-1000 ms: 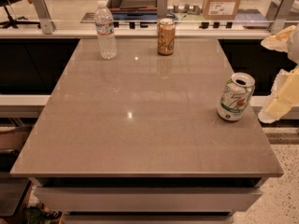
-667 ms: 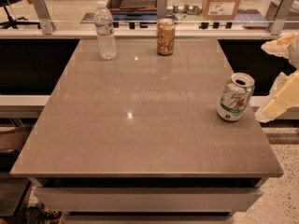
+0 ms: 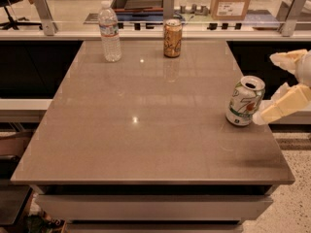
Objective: Move 7up can near orange can
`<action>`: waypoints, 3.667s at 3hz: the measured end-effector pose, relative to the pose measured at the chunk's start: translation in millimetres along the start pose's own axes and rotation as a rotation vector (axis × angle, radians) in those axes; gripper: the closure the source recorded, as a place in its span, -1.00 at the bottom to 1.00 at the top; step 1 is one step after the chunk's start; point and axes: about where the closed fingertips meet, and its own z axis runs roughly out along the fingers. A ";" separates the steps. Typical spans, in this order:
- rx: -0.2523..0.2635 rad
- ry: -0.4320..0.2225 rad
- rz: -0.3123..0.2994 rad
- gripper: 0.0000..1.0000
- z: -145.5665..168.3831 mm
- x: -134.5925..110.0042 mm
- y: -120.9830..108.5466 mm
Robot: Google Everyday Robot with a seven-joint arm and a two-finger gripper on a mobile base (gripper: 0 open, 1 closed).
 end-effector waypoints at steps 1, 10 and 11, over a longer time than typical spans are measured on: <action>0.017 -0.129 0.055 -1.00 15.3 10.3 -10.2; 0.006 -0.701 0.135 0.28 54.8 19.0 -0.2; 0.002 -0.702 0.133 0.74 56.0 16.7 0.6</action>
Offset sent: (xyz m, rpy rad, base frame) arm 0.0321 -0.0081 -0.0356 0.3940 -0.1406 -0.0112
